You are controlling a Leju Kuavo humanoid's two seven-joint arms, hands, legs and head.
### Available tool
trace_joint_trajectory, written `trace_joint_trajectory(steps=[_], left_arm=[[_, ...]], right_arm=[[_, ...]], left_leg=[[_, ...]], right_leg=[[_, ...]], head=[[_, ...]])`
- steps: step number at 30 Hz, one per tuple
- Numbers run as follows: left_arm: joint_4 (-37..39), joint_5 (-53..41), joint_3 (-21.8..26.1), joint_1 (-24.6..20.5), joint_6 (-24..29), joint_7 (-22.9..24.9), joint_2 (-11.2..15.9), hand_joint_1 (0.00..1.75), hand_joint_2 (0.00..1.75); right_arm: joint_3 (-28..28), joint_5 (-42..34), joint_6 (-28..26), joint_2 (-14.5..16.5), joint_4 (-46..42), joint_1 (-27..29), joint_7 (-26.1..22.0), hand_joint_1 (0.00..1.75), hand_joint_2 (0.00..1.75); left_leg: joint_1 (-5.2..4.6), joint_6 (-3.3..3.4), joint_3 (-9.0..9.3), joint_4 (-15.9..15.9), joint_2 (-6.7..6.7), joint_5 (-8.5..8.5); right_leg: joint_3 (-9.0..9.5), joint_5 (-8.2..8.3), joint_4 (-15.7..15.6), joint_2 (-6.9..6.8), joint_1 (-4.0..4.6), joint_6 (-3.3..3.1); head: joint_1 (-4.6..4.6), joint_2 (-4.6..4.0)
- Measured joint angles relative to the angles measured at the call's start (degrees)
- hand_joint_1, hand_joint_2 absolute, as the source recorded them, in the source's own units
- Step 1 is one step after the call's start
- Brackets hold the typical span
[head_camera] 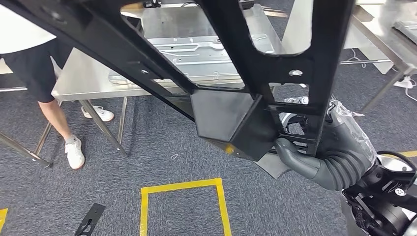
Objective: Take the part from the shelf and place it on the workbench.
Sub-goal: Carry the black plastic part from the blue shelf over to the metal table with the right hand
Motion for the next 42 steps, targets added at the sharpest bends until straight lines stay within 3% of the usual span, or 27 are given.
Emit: trace_joint_trajectory(steps=[2,3,7,9,11,12,13,14,16,18,21,23,24,26,27,28,29,30,31,33,35,38,40,42], left_arm=[[0.0,0.0,0.0,0.0,0.1,0.0,0.0,0.00,1.75],[0.0,0.0,0.0,0.0,0.1,0.0,0.0,0.00,1.75],[0.0,0.0,0.0,0.1,0.1,0.0,0.0,0.00,1.75],[0.0,0.0,0.0,0.0,0.1,0.0,0.0,0.00,1.75],[0.0,0.0,0.0,0.0,0.1,0.0,0.0,0.00,1.75],[0.0,0.0,0.0,0.1,0.1,0.0,0.0,0.00,1.75],[0.0,0.0,0.0,0.2,0.1,0.0,0.0,0.00,1.75],[0.0,0.0,0.0,0.2,0.0,0.0,0.0,0.00,1.75],[0.0,0.0,0.0,0.1,0.0,0.0,0.0,0.00,1.75],[0.0,0.0,0.0,0.1,0.0,0.0,0.0,0.00,1.75],[0.0,-0.1,0.0,0.2,0.0,0.1,-0.1,0.00,1.75],[0.0,-0.2,0.0,0.1,-0.1,0.1,-0.2,0.00,1.75],[0.0,-0.2,0.0,0.1,-0.1,0.1,-0.1,0.00,1.75],[0.0,-0.2,0.0,0.1,-0.1,0.1,-0.1,0.00,1.75],[0.0,-0.2,0.0,0.1,-0.1,0.1,-0.2,0.00,1.75],[0.0,-0.2,0.0,0.1,-0.1,0.1,-0.2,0.00,1.75],[0.0,-0.2,0.0,0.1,-0.2,0.1,-0.2,0.00,1.75],[0.0,-0.2,0.0,0.2,-0.2,0.1,-0.2,0.00,1.75],[0.0,-0.3,0.0,0.1,-0.2,0.0,-0.2,0.00,1.75],[0.0,-0.3,0.0,0.1,-0.2,0.0,-0.2,0.00,1.75],[0.0,-0.3,0.0,0.0,-0.3,-0.1,-0.2,0.00,1.75],[0.0,-0.3,0.0,0.0,-0.4,-0.2,-0.2,0.00,1.75],[0.0,-0.3,0.0,0.0,-0.4,-0.2,-0.2,0.00,1.75],[0.0,-0.3,0.0,0.1,-0.4,-0.3,-0.2,0.00,1.75]], right_arm=[[0.0,0.0,0.0,0.0,0.1,-0.1,0.0,1.75,1.75],[0.0,0.0,0.0,0.0,0.1,-0.1,0.0,1.75,1.75],[0.1,0.0,0.0,0.0,0.2,-0.3,0.0,1.75,1.75],[0.1,0.0,0.0,0.0,0.2,-0.4,0.0,1.75,1.75],[0.1,0.0,0.0,0.0,0.3,-0.4,0.0,1.75,1.75],[0.1,0.0,0.0,0.0,0.3,-0.4,0.0,1.75,1.75],[0.1,0.0,-0.1,0.0,0.3,-0.4,0.0,1.75,1.75],[0.1,0.0,-0.1,0.0,0.3,-0.4,0.0,1.75,1.75],[0.1,0.0,-0.1,0.0,0.3,-0.4,0.0,1.75,1.75],[0.1,0.0,-0.1,0.0,0.3,-0.4,0.0,1.75,1.75],[0.2,0.0,-0.1,0.0,0.3,-0.5,0.0,1.75,1.75],[0.2,0.0,-0.2,-0.1,0.3,-0.6,0.0,1.75,1.75],[0.2,0.0,-0.2,-0.1,0.3,-0.6,0.0,1.75,1.75],[0.2,0.0,-0.2,-0.1,0.4,-0.6,0.0,1.75,1.75],[0.3,0.0,-0.2,-0.1,0.4,-0.5,0.0,1.75,1.75],[0.3,0.0,-0.2,-0.1,0.4,-0.5,0.0,1.75,1.75],[0.3,0.0,-0.2,-0.1,0.4,-0.5,0.0,1.75,1.75],[0.3,0.0,-0.2,-0.1,0.4,-0.5,0.0,1.75,1.75],[0.3,0.0,-0.2,-0.1,0.4,-0.5,0.0,1.75,1.75],[0.4,0.0,-0.2,-0.1,0.4,-0.6,0.0,1.75,1.75],[0.4,0.0,-0.2,-0.1,0.4,-0.7,0.0,1.75,1.75],[0.4,0.0,-0.2,-0.1,0.4,-0.7,0.0,1.75,1.75],[0.4,0.0,-0.2,-0.1,0.4,-0.8,-0.1,1.75,1.75],[0.4,0.0,-0.2,-0.1,0.4,-0.8,-0.1,1.75,1.75]], left_leg=[[-0.19,-0.43,0.51,0.1,-0.58,-0.50],[-0.26,-0.70,0.60,0.1,-0.74,-0.69],[0.00,-1.94,0.35,0.8,-0.62,-1.69],[0.23,-2.58,-2.05,5.8,-0.34,-4.14],[0.46,-3.11,-6.52,14.1,-0.23,-7.08],[0.58,-3.29,-8.33,16.9,-0.18,-7.58],[0.69,-3.43,-9.10,17.5,-0.11,-7.00],[0.79,-3.53,-8.66,15.7,-0.01,-5.36],[0.96,-3.72,-5.40,7.6,0.43,-0.78],[0.85,-3.29,-2.79,1.6,0.68,1.47],[0.58,-1.86,-2.16,0.5,0.48,1.19],[0.62,-0.95,-1.65,0.3,0.34,0.98],[0.64,-0.54,-1.32,0.3,0.31,0.83],[0.40,0.07,-0.90,0.3,0.30,0.36],[0.22,0.26,-0.67,0.3,0.27,0.12],[0.04,0.38,-0.37,0.3,0.22,-0.17],[-0.11,0.41,0.08,0.3,0.13,-0.50],[-0.22,0.37,0.66,0.3,0.03,-0.87],[-0.28,0.29,1.24,0.3,-0.07,-1.27],[-0.54,-0.10,2.05,0.3,-0.23,-2.13],[-0.61,-0.64,2.31,0.2,-0.28,-2.75],[-0.43,-1.56,2.08,1.4,0.01,-3.87],[-0.24,-2.19,-0.94,7.3,0.20,-6.39],[0.05,-2.72,-5.95,15.7,0.23,-9.15]], right_leg=[[3.03,3.62,-7.6,0.24,0.19,-0.57],[3.82,4.22,-9.6,0.35,0.30,-0.81],[4.47,4.10,-10.8,0.30,0.39,-1.93],[4.93,3.99,-11.0,0.20,0.12,-2.47],[5.21,3.68,-11.0,0.17,0.10,-2.72],[5.37,3.51,-11.0,0.18,0.08,-2.70],[5.60,3.30,-11.0,0.19,0.06,-2.62],[5.93,3.05,-11.0,0.20,-0.01,-2.46],[6.74,2.42,-11.0,0.20,-0.10,-1.90],[7.13,1.86,-11.0,0.25,0.12,-1.22],[7.40,1.44,-11.3,0.21,0.23,-0.42],[6.90,0.32,-9.5,0.14,0.03,0.09],[5.62,-0.96,-6.7,0.14,0.00,0.24],[0.80,-4.21,2.0,0.16,0.04,0.28],[-1.65,-5.10,5.7,0.16,0.08,0.21],[-3.22,-4.89,7.5,0.16,0.13,0.06],[-3.43,-3.36,6.6,0.17,0.21,-0.20],[-2.36,-0.82,3.3,0.19,0.33,-0.57],[-0.56,1.97,-1.2,0.21,0.48,-1.01],[2.63,4.87,-8.4,0.22,0.85,-1.62],[3.54,4.60,-10.2,0.23,1.14,-1.87],[4.16,4.36,-10.8,0.31,0.85,-2.57],[4.85,3.93,-11.0,0.26,0.52,-3.00],[5.51,3.20,-11.0,0.23,0.43,-3.12]], head=[[0.00,0.00],[-0.01,0.00],[-0.06,0.00],[-0.22,0.00],[-0.35,0.00],[-0.37,0.00],[-0.38,0.00],[-0.39,0.00],[-0.40,0.00],[-0.40,0.00],[-0.35,0.00],[-0.30,0.00],[-0.26,0.00],[-0.22,0.00],[-0.22,0.00],[-0.22,0.00],[-0.22,0.00],[-0.22,0.00],[-0.22,0.00],[-0.23,0.00],[-0.25,0.00],[-0.31,0.00],[-0.48,0.00],[-0.61,0.00]])
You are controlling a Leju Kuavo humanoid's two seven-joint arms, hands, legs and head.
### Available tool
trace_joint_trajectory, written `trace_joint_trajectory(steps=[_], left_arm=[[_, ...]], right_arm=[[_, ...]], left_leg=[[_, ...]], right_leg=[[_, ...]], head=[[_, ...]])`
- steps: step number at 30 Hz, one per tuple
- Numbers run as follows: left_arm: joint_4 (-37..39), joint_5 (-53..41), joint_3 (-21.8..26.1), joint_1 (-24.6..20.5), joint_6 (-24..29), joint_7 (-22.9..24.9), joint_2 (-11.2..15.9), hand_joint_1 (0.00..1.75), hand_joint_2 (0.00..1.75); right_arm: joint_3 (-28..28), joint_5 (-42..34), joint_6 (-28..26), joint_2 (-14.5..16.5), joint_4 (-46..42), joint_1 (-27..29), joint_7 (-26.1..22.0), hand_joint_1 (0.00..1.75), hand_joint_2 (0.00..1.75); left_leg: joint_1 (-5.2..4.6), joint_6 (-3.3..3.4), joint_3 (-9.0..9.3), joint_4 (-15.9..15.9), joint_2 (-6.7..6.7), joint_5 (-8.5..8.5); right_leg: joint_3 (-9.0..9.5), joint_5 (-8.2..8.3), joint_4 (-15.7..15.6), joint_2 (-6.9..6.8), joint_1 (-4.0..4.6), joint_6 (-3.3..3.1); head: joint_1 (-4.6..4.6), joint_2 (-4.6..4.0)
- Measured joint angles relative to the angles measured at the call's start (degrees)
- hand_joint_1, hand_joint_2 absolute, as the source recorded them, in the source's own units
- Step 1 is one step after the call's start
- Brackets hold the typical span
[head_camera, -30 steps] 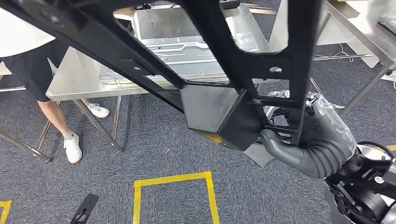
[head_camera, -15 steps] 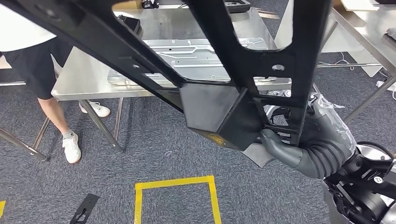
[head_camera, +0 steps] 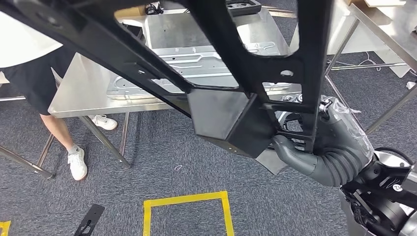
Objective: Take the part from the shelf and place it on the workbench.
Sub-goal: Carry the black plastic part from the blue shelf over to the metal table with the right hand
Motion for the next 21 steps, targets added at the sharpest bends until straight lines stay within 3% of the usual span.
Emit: trace_joint_trajectory(steps=[1,2,3,5,6,7,10,12,15,16,17,18,19,21], left_arm=[[0.0,0.0,0.0,0.1,0.0,0.0,0.0,0.00,1.75],[0.0,0.0,0.0,0.2,0.0,0.0,0.0,0.00,1.75],[0.0,0.0,0.0,0.2,0.0,0.0,0.0,0.00,1.75],[0.0,0.0,0.0,0.3,0.0,0.0,0.0,0.00,1.75],[0.0,0.0,0.0,0.3,0.0,0.0,0.0,0.00,1.75],[0.0,0.0,0.0,0.3,0.0,0.0,0.0,0.00,1.75],[0.0,-0.1,0.0,0.3,-0.1,0.1,-0.1,0.00,1.75],[0.0,-0.1,0.0,0.3,-0.1,0.1,-0.1,0.00,1.75],[0.0,-0.1,0.0,0.5,-0.1,0.1,-0.1,0.00,1.75],[0.0,-0.1,0.0,0.6,-0.1,0.1,-0.2,0.00,1.75],[0.0,-0.1,0.0,0.6,-0.1,0.1,-0.2,0.00,1.75],[0.0,-0.1,0.0,0.7,-0.1,0.1,-0.2,0.00,1.75],[0.0,-0.2,0.0,0.7,-0.1,0.1,-0.2,0.00,1.75],[0.1,-0.3,0.0,0.8,-0.1,0.1,-0.4,0.00,1.75]], right_arm=[[0.0,0.0,0.0,0.0,0.0,0.0,0.0,1.75,1.75],[0.0,0.0,0.0,0.0,0.0,0.1,0.0,1.75,1.75],[0.0,0.0,0.0,0.0,0.0,0.1,0.0,1.75,1.75],[0.0,0.0,0.0,0.0,0.0,0.1,0.0,1.75,1.75],[0.0,0.0,0.0,0.0,0.0,0.0,0.0,1.75,1.75],[0.0,0.0,0.0,0.0,0.0,0.0,0.0,1.75,1.75],[0.0,0.0,0.0,0.0,0.0,0.0,0.0,1.75,1.75],[0.0,0.0,0.0,-0.1,0.0,0.0,0.0,1.75,1.75],[0.1,0.0,-0.1,-0.1,0.0,0.2,0.0,1.75,1.75],[0.1,0.0,-0.1,-0.1,0.0,0.3,0.0,1.75,1.75],[0.1,0.0,-0.1,-0.1,0.0,0.3,0.0,1.75,1.75],[0.1,0.0,-0.1,-0.1,0.0,0.3,0.0,1.75,1.75],[0.1,0.0,-0.1,-0.1,0.0,0.3,0.0,1.75,1.75],[0.1,0.0,-0.1,-0.1,0.0,0.4,0.0,1.75,1.75]], left_leg=[[0.16,-0.20,-1.77,2.4,0.01,-0.07],[0.30,-0.36,-2.38,2.3,0.03,1.20],[0.41,-0.48,-1.84,-0.2,0.07,3.62],[0.43,-0.54,1.26,-8.7,0.27,8.90],[0.35,-0.24,2.65,-12.0,0.35,10.17],[0.24,0.15,3.55,-14.1,0.41,10.52],[0.28,1.71,4.67,-15.2,0.24,9.37],[0.44,2.64,5.83,-15.4,0.07,8.58],[0.38,3.32,7.72,-15.5,-0.04,6.84],[0.34,3.36,8.52,-15.5,-0.12,6.15],[0.31,3.35,9.50,-15.5,-0.23,5.39],[0.29,3.29,10.59,-15.6,-0.35,4.59],[0.27,3.20,11.75,-15.6,-0.43,3.71],[0.21,2.79,13.54,-15.8,-0.61,2.01]], right_leg=[[0.44,-0.40,0.0,0.03,-0.03,0.07],[1.01,-0.84,0.0,0.06,-0.07,0.20],[1.72,-1.34,0.0,0.09,-0.14,0.39],[3.16,-2.49,0.0,0.11,-0.16,0.99],[3.69,-3.02,-0.1,0.16,-0.10,1.37],[4.08,-3.40,-0.2,0.20,0.00,1.72],[4.59,-3.63,0.1,0.24,0.11,2.49],[2.64,-4.18,4.2,0.19,-0.01,2.87],[-5.37,-7.59,15.7,0.17,-0.07,3.32],[-7.57,-8.58,17.6,0.17,-0.07,3.35],[-8.82,-8.73,17.5,0.17,-0.04,3.26],[-9.14,-7.82,15.5,0.17,0.03,3.04],[-8.77,-5.36,11.9,0.17,0.18,2.65],[-7.65,2.11,4.1,0.29,0.69,1.75]], head=[[-0.02,0.00],[-0.03,0.00],[-0.03,0.00],[-0.04,0.00],[-0.04,0.00],[-0.04,0.00],[0.03,0.00],[0.12,0.00],[0.27,0.00],[0.27,0.00],[0.27,0.00],[0.28,0.00],[0.28,0.00],[0.29,-0.01]])
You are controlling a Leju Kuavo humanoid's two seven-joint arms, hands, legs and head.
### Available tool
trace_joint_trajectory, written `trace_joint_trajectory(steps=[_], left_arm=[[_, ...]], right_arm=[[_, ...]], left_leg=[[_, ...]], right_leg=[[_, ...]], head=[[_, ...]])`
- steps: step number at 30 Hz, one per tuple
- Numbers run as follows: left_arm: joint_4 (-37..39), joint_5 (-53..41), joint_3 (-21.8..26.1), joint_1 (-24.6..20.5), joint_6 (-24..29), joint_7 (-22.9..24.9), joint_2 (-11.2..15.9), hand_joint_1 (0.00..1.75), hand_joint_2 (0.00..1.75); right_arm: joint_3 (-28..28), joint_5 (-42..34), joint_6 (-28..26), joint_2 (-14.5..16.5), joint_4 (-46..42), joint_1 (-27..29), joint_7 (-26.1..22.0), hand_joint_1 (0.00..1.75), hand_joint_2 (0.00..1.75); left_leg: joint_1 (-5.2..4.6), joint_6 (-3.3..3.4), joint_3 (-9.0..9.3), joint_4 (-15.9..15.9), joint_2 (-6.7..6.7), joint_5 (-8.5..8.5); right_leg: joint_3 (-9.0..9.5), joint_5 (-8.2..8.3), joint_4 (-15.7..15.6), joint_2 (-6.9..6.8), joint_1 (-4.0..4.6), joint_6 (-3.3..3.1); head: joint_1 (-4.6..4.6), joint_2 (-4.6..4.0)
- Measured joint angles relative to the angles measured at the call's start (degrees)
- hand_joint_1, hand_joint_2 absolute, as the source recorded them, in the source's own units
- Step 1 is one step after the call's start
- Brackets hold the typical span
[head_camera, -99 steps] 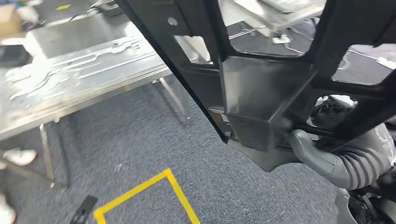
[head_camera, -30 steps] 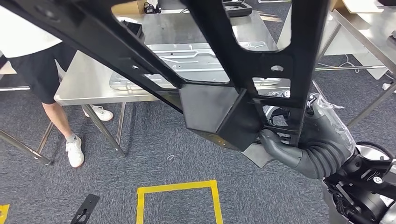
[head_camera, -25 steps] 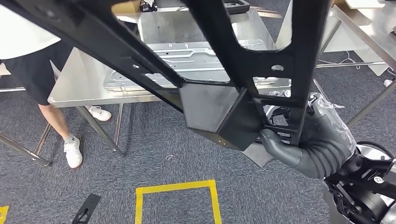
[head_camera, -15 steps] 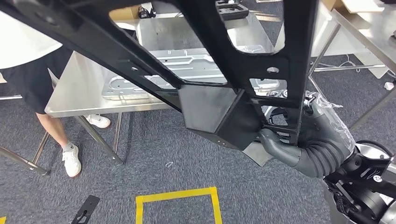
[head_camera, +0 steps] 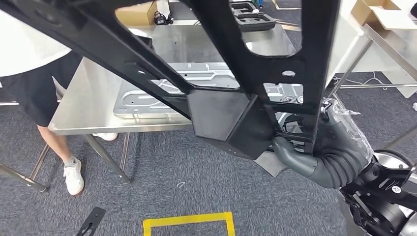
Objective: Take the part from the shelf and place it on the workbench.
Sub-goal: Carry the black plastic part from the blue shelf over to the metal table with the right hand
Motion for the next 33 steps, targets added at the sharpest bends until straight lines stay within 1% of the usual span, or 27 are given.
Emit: trace_joint_trajectory(steps=[1,2,4,5,6,7,8,10,11,12,13,14,15,16,17,18,19,21,22,23,25,26,27,28,31,32,33], left_arm=[[0.0,0.0,0.0,0.0,0.0,0.0,-0.1,0.00,1.75],[0.1,-0.1,0.0,0.0,0.0,0.0,-0.2,0.00,1.75],[0.1,-0.1,0.0,-0.1,0.0,0.0,-0.2,0.00,1.75],[0.1,-0.1,0.0,-0.3,0.0,0.0,-0.2,0.00,1.75],[0.1,-0.1,0.0,-0.5,0.0,0.0,-0.2,0.00,1.75],[0.1,-0.1,0.0,-0.6,0.1,0.0,-0.2,0.00,1.75],[0.1,-0.2,0.0,-0.6,0.1,0.1,-0.2,0.00,1.75],[0.1,-0.3,0.0,-0.4,0.1,0.3,-0.2,0.00,1.75],[0.1,-0.4,0.0,-0.3,0.1,0.3,-0.2,0.00,1.75],[0.1,-0.4,0.0,-0.2,0.1,0.3,-0.2,0.00,1.75],[0.1,-0.4,0.0,-0.1,0.1,0.3,-0.2,0.00,1.75],[0.1,-0.5,0.0,-0.1,0.1,0.4,-0.2,0.00,1.75],[0.1,-0.5,0.0,0.1,0.2,0.4,-0.2,0.00,1.75],[0.1,-0.6,0.0,0.2,0.2,0.4,-0.2,0.00,1.75],[0.2,-0.6,0.0,0.4,0.2,0.4,-0.2,0.00,1.75],[0.2,-0.6,0.0,0.4,0.2,0.5,-0.2,0.00,1.75],[0.2,-0.6,0.0,0.2,0.2,0.5,-0.2,0.00,1.75],[0.2,-0.6,0.0,-0.1,0.3,0.5,-0.2,0.00,1.75],[0.2,-0.6,0.0,-0.3,0.3,0.4,-0.2,0.00,1.75],[0.2,-0.6,0.0,-0.3,0.3,0.4,-0.2,0.00,1.75],[0.2,-0.6,0.0,-0.4,0.3,0.4,-0.2,0.00,1.75],[0.2,-0.6,0.0,-0.3,0.3,0.4,-0.2,0.00,1.75],[0.2,-0.6,0.0,-0.3,0.2,0.4,-0.2,0.00,1.75],[0.2,-0.6,0.0,-0.3,0.1,0.3,-0.2,0.00,1.75],[0.2,-0.8,0.0,-0.4,-0.1,0.2,-0.2,0.00,1.75],[0.2,-0.8,0.0,-0.4,-0.1,0.2,-0.2,0.00,1.75],[0.2,-0.9,0.1,-0.5,-0.1,0.2,-0.2,0.00,1.75]], right_arm=[[0.0,0.0,0.0,0.0,0.0,0.0,0.0,1.75,1.75],[0.0,0.0,0.0,-0.1,0.0,0.1,0.0,1.75,1.75],[0.0,0.1,-0.1,-0.2,-0.1,-0.1,0.0,1.75,1.75],[0.0,0.1,-0.1,-0.2,-0.2,-0.2,0.0,1.75,1.75],[0.0,0.1,-0.1,-0.2,-0.2,-0.4,0.0,1.75,1.75],[0.0,0.1,-0.1,-0.2,-0.2,-0.3,0.0,1.75,1.75],[0.0,0.1,-0.1,-0.2,-0.2,-0.3,0.0,1.75,1.75],[0.1,0.0,-0.1,-0.2,-0.2,-0.3,0.0,1.75,1.75],[0.1,0.0,-0.1,-0.2,-0.2,-0.3,0.0,1.75,1.75],[0.1,0.0,-0.1,-0.2,-0.2,-0.3,0.0,1.75,1.75],[0.1,0.0,-0.1,-0.2,-0.2,-0.3,0.0,1.75,1.75],[0.1,0.0,-0.1,-0.2,-0.2,-0.2,0.0,1.75,1.75],[0.1,0.0,-0.1,-0.2,-0.1,-0.2,0.0,1.75,1.75],[0.2,0.0,-0.1,-0.2,-0.1,-0.2,0.0,1.75,1.75],[0.2,0.0,-0.1,-0.2,-0.1,-0.1,0.0,1.75,1.75],[0.3,0.0,-0.1,-0.1,-0.1,-0.1,0.0,1.75,1.75],[0.3,0.0,-0.1,-0.2,-0.1,-0.2,0.0,1.75,1.75],[0.3,0.0,-0.1,-0.2,-0.1,-0.3,-0.1,1.75,1.75],[0.3,0.0,-0.1,-0.2,-0.1,-0.3,-0.1,1.75,1.75],[0.3,0.0,-0.1,-0.3,-0.1,-0.3,-0.1,1.75,1.75],[0.3,0.0,-0.2,-0.3,-0.1,-0.2,-0.2,1.75,1.75],[0.3,0.0,-0.2,-0.3,-0.1,-0.1,-0.2,1.75,1.75],[0.3,0.0,-0.2,-0.3,-0.1,-0.1,-0.2,1.75,1.75],[0.3,0.0,-0.2,-0.3,-0.1,-0.1,-0.2,1.75,1.75],[0.3,0.1,0.0,-0.3,-0.1,-0.1,-0.3,1.75,1.75],[0.3,0.2,0.1,-0.3,-0.1,-0.2,-0.3,1.75,1.75],[0.4,0.5,0.4,-0.3,-0.1,-0.2,-0.3,1.75,1.75]], left_leg=[[-0.03,-0.29,0.72,-0.5,-0.06,-0.77],[-0.10,-0.62,1.52,-0.9,-0.13,-1.05],[-0.19,-1.23,2.73,-0.9,-0.10,-0.61],[-0.20,-1.48,2.43,1.0,0.00,0.31],[-0.17,-1.72,1.00,4.0,0.10,1.04],[-0.13,-1.94,-1.32,8.0,0.20,1.20],[-0.09,-2.20,-4.08,11.9,0.27,0.51],[0.07,-2.80,-9.21,16.4,0.31,-4.29],[0.20,-3.05,-10.88,16.4,0.34,-6.68],[0.34,-3.27,-11.93,15.0,0.40,-7.74],[0.50,-3.46,-12.36,12.3,0.48,-6.57],[0.67,-3.64,-12.47,8.7,0.62,-2.85],[0.72,-3.65,-12.52,5.2,0.91,2.02],[0.68,-3.37,-12.39,2.6,1.19,6.23],[0.59,-2.89,-12.29,1.1,1.42,9.22],[0.45,-2.23,-12.16,0.8,1.56,10.12],[0.43,-1.59,-11.73,0.8,1.49,9.94],[0.49,-0.56,-10.80,0.6,1.33,9.49],[0.49,-0.13,-10.19,0.5,1.26,9.19],[0.44,0.19,-9.65,0.4,1.23,8.78],[0.24,0.56,-8.68,0.4,1.05,7.88],[0.10,0.64,-8.16,0.4,0.91,7.39],[-0.04,0.70,-7.59,0.4,0.75,6.89],[-0.20,0.70,-6.94,0.4,0.60,6.38],[-0.61,0.47,-5.27,0.4,0.25,5.03],[-0.68,0.23,-5.09,0.3,0.14,4.71],[-0.73,-0.04,-5.00,0.4,0.06,4.57]], right_leg=[[0.50,2.64,-2.5,0.09,0.26,-0.25],[0.91,3.86,-3.9,0.20,0.38,-0.37],[2.52,2.89,-4.7,0.25,0.27,-0.62],[3.57,2.43,-5.0,0.19,0.10,-0.89],[4.64,1.85,-5.1,0.10,-0.07,-1.18],[5.60,1.26,-5.3,0.03,-0.24,-1.38],[6.45,0.55,-5.3,0.01,-0.36,-1.50],[8.17,-1.00,-5.3,0.13,-0.62,-1.49],[9.14,-1.81,-5.3,0.20,-0.73,-1.39],[10.23,-2.67,-5.3,0.26,-0.84,-1.22],[11.34,-3.54,-5.3,0.29,-0.95,-1.00],[12.32,-4.41,-5.4,0.30,-1.02,-0.71],[13.26,-5.26,-5.3,0.40,-1.03,-0.36],[13.87,-6.09,-5.3,0.51,-0.97,0.04],[14.40,-6.72,-5.4,0.62,-0.86,0.46],[14.80,-7.03,-5.3,0.71,-0.78,0.84],[14.95,-7.11,-5.1,0.72,-0.78,1.17],[13.89,-6.69,-2.3,0.47,-0.92,1.58],[12.13,-6.87,0.9,0.32,-0.96,1.71],[9.67,-7.68,4.7,0.17,-0.95,1.81],[4.16,-11.22,11.5,0.11,-0.85,1.86],[2.27,-12.75,12.7,0.11,-0.80,1.77],[1.26,-13.15,12.2,0.11,-0.74,1.57],[1.29,-11.70,9.7,0.11,-0.59,1.22],[3.89,-2.11,-1.5,0.21,0.18,-0.29],[4.38,-0.15,-3.4,0.25,0.37,-0.57],[4.54,0.64,-4.2,0.30,0.48,-0.69]], head=[[-0.01,-0.01],[-0.02,-0.01],[-0.05,0.00],[-0.08,0.01],[-0.10,0.01],[-0.11,0.01],[-0.15,0.01],[-0.18,0.01],[-0.19,0.01],[-0.20,0.01],[-0.21,0.01],[-0.21,0.01],[-0.22,0.01],[-0.21,0.00],[-0.20,-0.01],[-0.19,-0.01],[-0.14,-0.01],[-0.08,0.01],[-0.03,0.01],[0.00,0.01],[0.02,0.01],[0.03,0.01],[0.03,0.01],[0.03,0.01],[0.01,0.01],[0.01,0.01],[0.01,0.01]])
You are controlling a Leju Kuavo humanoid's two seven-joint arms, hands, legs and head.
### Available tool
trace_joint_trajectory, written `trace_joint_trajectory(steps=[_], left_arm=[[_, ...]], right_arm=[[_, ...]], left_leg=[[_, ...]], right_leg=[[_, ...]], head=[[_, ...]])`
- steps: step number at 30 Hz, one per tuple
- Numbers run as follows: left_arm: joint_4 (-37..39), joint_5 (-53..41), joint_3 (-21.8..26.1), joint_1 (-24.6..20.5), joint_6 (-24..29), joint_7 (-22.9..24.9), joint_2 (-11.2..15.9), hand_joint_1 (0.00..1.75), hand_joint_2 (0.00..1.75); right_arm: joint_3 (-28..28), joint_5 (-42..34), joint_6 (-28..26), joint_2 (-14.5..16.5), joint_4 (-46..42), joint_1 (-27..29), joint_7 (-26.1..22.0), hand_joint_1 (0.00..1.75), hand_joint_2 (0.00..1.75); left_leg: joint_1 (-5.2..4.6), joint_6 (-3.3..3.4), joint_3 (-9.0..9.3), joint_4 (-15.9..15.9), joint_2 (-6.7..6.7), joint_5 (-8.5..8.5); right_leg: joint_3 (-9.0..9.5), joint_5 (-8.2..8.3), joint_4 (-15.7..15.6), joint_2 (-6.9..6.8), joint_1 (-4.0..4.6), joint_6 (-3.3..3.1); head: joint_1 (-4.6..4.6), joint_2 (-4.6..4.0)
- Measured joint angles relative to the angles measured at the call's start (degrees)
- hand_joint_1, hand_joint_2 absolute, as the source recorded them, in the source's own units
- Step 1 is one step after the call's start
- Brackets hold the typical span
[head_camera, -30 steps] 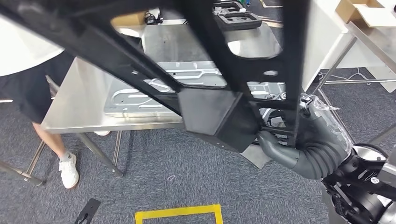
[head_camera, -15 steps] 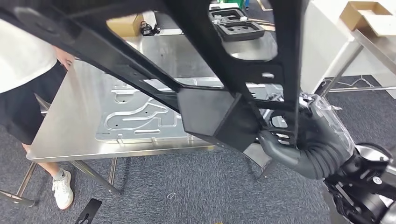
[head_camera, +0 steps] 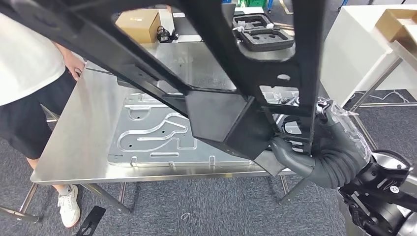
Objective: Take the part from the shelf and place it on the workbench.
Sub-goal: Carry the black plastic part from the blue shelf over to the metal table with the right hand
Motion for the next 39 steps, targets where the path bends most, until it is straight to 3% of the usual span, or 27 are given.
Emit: trace_joint_trajectory(steps=[2,4,7,8,9,10,12,14,17,19,22,23,24,25,27,29,30,34,35,37,39], left_arm=[[0.0,-0.3,0.0,0.0,-0.1,0.0,0.0,0.00,1.75],[0.0,-0.8,-0.1,-0.2,-0.3,-0.3,0.1,0.00,1.75],[0.0,-1.9,-0.1,-0.5,-0.9,-0.9,0.2,0.00,1.75],[0.0,-2.3,-0.1,-0.5,-1.2,-1.0,0.3,0.00,1.75],[0.0,-2.8,-0.2,-0.6,-1.5,-1.1,0.3,0.00,1.75],[0.0,-3.2,-0.2,-0.8,-1.7,-1.2,0.3,0.00,1.75],[0.0,-4.3,-0.3,-1.4,-1.9,-1.5,0.3,0.00,1.75],[0.0,-5.5,-0.4,-2.2,-2.3,-1.6,0.2,0.00,1.75],[0.0,-6.7,-0.8,-2.9,-2.6,-1.6,0.0,0.00,1.75],[0.0,-7.4,-1.1,-3.3,-2.6,-1.5,-0.1,0.00,1.75],[0.0,-8.5,-1.6,-4.0,-2.7,-1.3,-0.3,0.00,1.75],[0.0,-8.9,-1.8,-4.1,-2.7,-1.3,-0.4,0.00,1.75],[0.0,-9.3,-1.9,-4.3,-2.7,-1.2,-0.5,0.00,1.75],[0.0,-9.7,-2.2,-4.5,-2.8,-1.0,-0.6,0.00,1.75],[0.0,-10.4,-2.8,-4.9,-3.1,-0.8,-1.0,0.00,1.75],[0.0,-11.0,-3.4,-5.5,-3.4,-0.6,-1.3,0.00,1.75],[0.0,-11.3,-3.8,-5.7,-3.5,-0.5,-1.4,0.00,1.75],[0.0,-12.2,-5.1,-6.2,-3.9,-0.2,-1.9,0.00,1.75],[0.0,-12.3,-5.4,-6.3,-4.0,-0.1,-2.0,0.00,1.75],[0.0,-12.3,-5.9,-6.3,-4.1,0.0,-2.2,0.00,1.75],[0.0,-12.4,-6.1,-6.3,-4.2,0.1,-2.3,0.00,1.75]], right_arm=[[0.0,0.6,0.8,0.0,0.0,-0.1,0.1,1.75,1.75],[0.3,1.4,1.8,0.1,0.0,-0.3,0.3,1.75,1.75],[1.9,4.0,4.3,0.5,0.5,-1.0,1.0,1.75,1.75],[2.9,5.3,5.3,0.8,1.0,-1.3,1.1,1.75,1.75],[4.0,6.6,6.1,1.3,1.6,-1.7,1.0,1.75,1.75],[5.1,8.0,6.8,1.7,2.3,-2.1,0.9,1.75,1.75],[7.5,10.5,7.9,2.8,4.0,-3.1,0.5,1.75,1.75],[10.0,13.4,8.5,4.2,6.1,-4.3,-0.2,1.75,1.75],[13.9,17.5,8.8,6.3,9.8,-5.4,-1.5,1.75,1.75],[16.2,20.5,9.2,7.5,12.1,-6.1,-2.3,1.75,1.75],[19.6,26.1,9.7,9.4,16.0,-7.1,-3.4,1.75,1.75],[20.9,28.8,10.0,10.1,17.5,-7.4,-3.8,1.75,1.75],[22.2,31.9,10.1,11.0,19.2,-7.8,-4.3,1.75,1.75],[23.7,35.5,9.8,12.0,21.1,-8.2,-5.2,1.75,1.75],[26.5,43.0,8.3,14.6,25.9,-9.5,-7.6,1.75,1.75],[29.2,48.7,6.5,17.5,30.9,-11.2,-9.8,1.75,1.75],[30.4,50.6,5.8,18.8,33.3,-11.9,-10.5,1.75,1.75],[33.9,57.7,2.8,23.5,42.3,-14.6,-11.8,1.75,1.75],[34.5,59.4,1.6,24.6,44.6,-15.5,-11.9,1.75,1.75],[35.0,61.6,-0.5,26.2,48.9,-16.9,-11.9,1.75,1.75],[35.3,62.2,-1.5,27.1,53.1,-17.8,-11.9,1.75,1.75]], left_leg=[[-0.09,-0.55,0.10,0.1,-0.02,-0.28],[-0.01,-1.20,-0.94,2.6,0.10,-1.58],[0.42,-2.31,-7.20,13.8,0.23,-6.11],[0.59,-2.60,-9.14,16.6,0.24,-6.94],[0.76,-2.84,-10.08,17.2,0.28,-6.66],[0.94,-3.08,-9.85,15.3,0.33,-5.14],[1.26,-3.41,-6.87,6.6,0.51,-0.23],[1.23,-2.95,-4.59,0.3,0.57,2.36],[0.99,-1.54,-4.00,-0.7,0.44,3.14],[1.16,-0.86,-3.72,-0.8,0.39,3.36],[1.26,-0.27,-3.46,-0.8,0.36,3.18],[1.25,-0.19,-3.43,-0.8,0.36,3.09],[1.25,-0.17,-3.37,-0.8,0.34,3.01],[1.27,-0.22,-3.26,-0.8,0.26,2.91],[1.33,-0.57,-2.89,-0.8,0.08,2.59],[1.18,-1.15,-2.71,-0.8,0.00,2.26],[1.12,-1.46,-2.71,-0.8,0.01,2.14],[1.43,-2.71,-3.41,0.4,0.12,0.98],[1.46,-2.95,-4.65,2.9,0.19,-0.30],[1.48,-3.33,-8.88,11.1,0.30,-3.82],[1.50,-3.60,-12.67,17.5,0.33,-5.32]], right_leg=[[0.41,0.20,-0.4,-0.06,-0.22,-0.15],[1.02,0.14,-0.7,-0.16,-0.58,-0.48],[1.28,-0.18,-0.8,-0.23,-0.81,-0.86],[1.31,-0.30,-0.8,-0.19,-0.87,-0.88],[1.39,-0.41,-0.8,-0.14,-0.93,-0.84],[1.53,-0.54,-0.7,-0.08,-1.01,-0.73],[1.92,-0.83,-0.7,-0.02,-1.15,-0.32],[2.00,-1.05,-0.7,-0.02,-1.11,0.23],[1.86,-1.29,-0.7,0.00,-1.01,1.11],[1.10,-2.65,1.4,-0.15,-1.10,1.64],[-4.58,-7.78,13.0,-0.30,-1.25,2.18],[-6.54,-8.81,16.5,-0.31,-1.28,2.25],[-7.52,-8.73,17.9,-0.33,-1.30,2.25],[-7.25,-7.49,16.8,-0.34,-1.32,2.17],[-3.58,-3.11,8.6,-0.36,-1.34,1.81],[-0.12,-0.61,1.4,-0.34,-1.14,1.39],[0.54,-0.46,0.0,-0.32,-0.98,1.16],[0.68,-0.64,-0.3,-0.30,-0.87,-0.03],[0.73,-0.63,-0.4,-0.32,-1.01,-0.34],[0.76,-0.79,-0.4,-0.35,-1.03,-0.79],[0.84,-0.97,-0.4,-0.32,-0.97,-0.97]], head=[[0.02,0.00],[-0.01,0.00],[-0.07,0.00],[-0.08,0.00],[-0.09,0.00],[-0.10,0.00],[-0.11,0.00],[-0.10,0.00],[-0.08,0.00],[-0.05,0.00],[0.01,0.00],[0.01,0.00],[0.01,0.00],[0.00,0.00],[0.02,0.00],[0.02,0.00],[0.00,0.00],[-0.08,0.00],[-0.14,0.00],[-0.26,0.00],[-0.28,0.00]])
